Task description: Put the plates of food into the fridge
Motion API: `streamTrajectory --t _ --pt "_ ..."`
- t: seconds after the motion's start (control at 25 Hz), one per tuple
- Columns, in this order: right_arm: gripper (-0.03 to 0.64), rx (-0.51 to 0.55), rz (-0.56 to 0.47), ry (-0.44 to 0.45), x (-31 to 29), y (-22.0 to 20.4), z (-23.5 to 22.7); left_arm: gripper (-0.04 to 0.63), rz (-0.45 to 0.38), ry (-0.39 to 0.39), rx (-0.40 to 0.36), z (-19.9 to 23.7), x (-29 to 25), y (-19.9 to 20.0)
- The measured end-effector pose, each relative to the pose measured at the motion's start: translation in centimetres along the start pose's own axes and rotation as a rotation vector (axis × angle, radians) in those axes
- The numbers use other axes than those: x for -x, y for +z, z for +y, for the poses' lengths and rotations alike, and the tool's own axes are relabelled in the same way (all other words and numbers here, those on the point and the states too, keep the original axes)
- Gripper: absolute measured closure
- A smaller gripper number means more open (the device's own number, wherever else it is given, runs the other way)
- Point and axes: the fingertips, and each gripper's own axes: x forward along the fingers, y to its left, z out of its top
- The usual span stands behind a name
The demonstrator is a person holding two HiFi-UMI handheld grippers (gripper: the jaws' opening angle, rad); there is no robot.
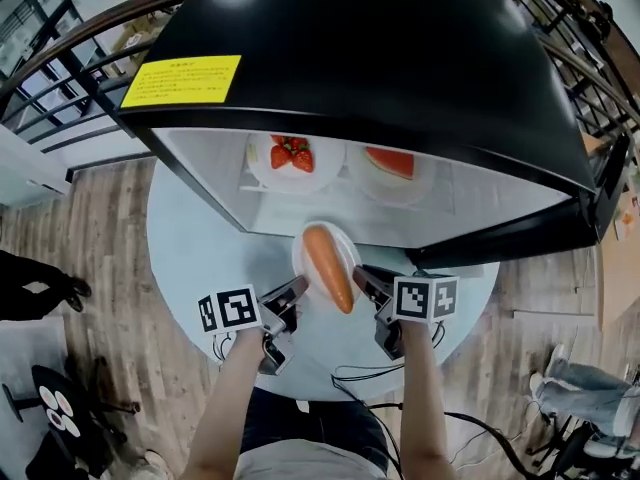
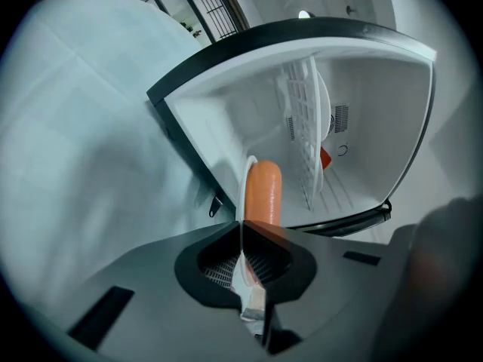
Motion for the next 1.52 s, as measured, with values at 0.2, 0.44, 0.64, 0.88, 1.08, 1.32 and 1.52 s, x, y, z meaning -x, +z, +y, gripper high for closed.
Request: streamTrajectory --t 0.2,0.44,0.64,0.88,1.08,1.32,1.52 --pt "0.569 -0.006 -0.034 -0.021 -1.0 1.4 -1.1 0.577 -0.077 0.025 0.014 0.6 -1.3 1.6" --pt "0.569 -0.059 -0.129 -0.047 -1.9 3.5 -2.0 0.577 -0.164 0.027 0.039 0.7 -2.6 3.9" --pt "0.569 -0.105 -0.217 -0.082 -2.3 5.3 -2.9 0.577 -0.217 0.016 0.122 1.2 -4.0 5.1" --pt "0.569 -0.096 -0.262 -0.115 -3.4 6.6 -3.6 0.577 -0.258 0.024 0.144 1.7 -4.8 6.3" --pt "0.568 -0.037 -0.287 -0.132 -4.3 7.5 -3.7 0.577 -0.284 0.021 0.154 1.8 -5.0 7.4" --pt "0.568 0.043 -0.326 -0.209 -4.3 8.1 -4.1 0.577 -0.299 0.018 0.17 1.8 -5.4 7.7" --pt "0.566 0.114 -0.436 -0.357 -0.9 8.9 -4.8 0.577 -0.314 0.019 0.179 1.9 -5.5 7.7"
